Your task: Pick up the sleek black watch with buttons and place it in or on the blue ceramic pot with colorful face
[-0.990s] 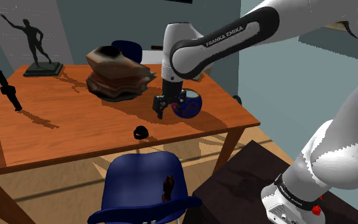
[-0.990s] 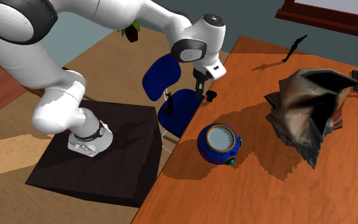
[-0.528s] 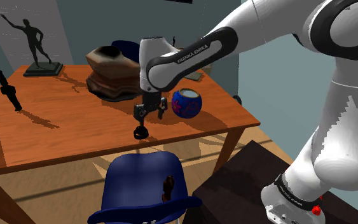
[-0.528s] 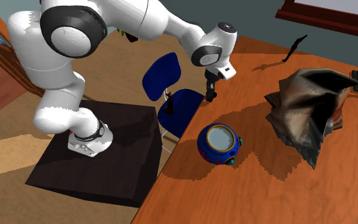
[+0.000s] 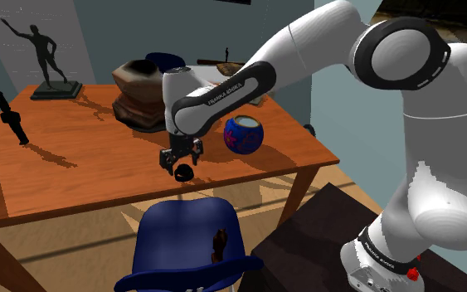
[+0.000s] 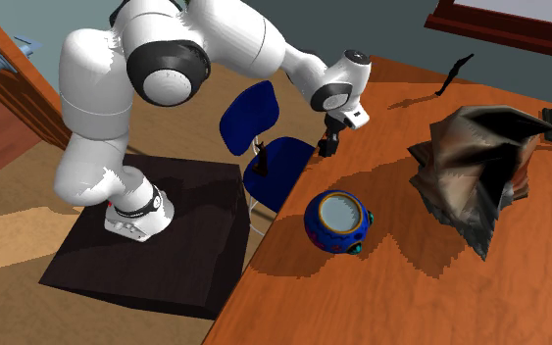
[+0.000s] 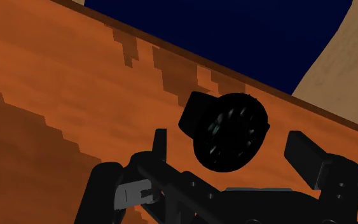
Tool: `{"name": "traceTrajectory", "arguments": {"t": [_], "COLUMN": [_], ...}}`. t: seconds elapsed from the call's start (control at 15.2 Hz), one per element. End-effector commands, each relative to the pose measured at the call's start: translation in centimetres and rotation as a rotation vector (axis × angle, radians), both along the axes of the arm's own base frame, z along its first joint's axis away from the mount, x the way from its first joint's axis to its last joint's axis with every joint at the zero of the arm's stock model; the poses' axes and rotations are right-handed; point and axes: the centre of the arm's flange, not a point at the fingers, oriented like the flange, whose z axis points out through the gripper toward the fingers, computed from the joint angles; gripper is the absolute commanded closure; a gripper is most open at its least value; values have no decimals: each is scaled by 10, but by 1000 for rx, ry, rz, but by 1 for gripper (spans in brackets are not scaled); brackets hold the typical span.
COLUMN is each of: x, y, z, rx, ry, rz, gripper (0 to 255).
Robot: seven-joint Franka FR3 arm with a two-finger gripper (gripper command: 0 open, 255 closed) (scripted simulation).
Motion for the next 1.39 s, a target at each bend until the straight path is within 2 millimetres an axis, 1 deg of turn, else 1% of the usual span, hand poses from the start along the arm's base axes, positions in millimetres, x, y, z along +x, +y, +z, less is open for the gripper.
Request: {"name": "traceTrajectory", "arguments": {"t": [0.0,0.2,0.66,0.73,1.32], "x": [1,0,0,0,0], "y": [1,1,1,1,1], "z": [-11,-24,-24,-24,-24], "rx": [0,0,0,0,0], "ry": [-1,-1,-1,-1,-1], "rz": [0,0,0,0,0], "gripper": [0,0,0,255,255]}}
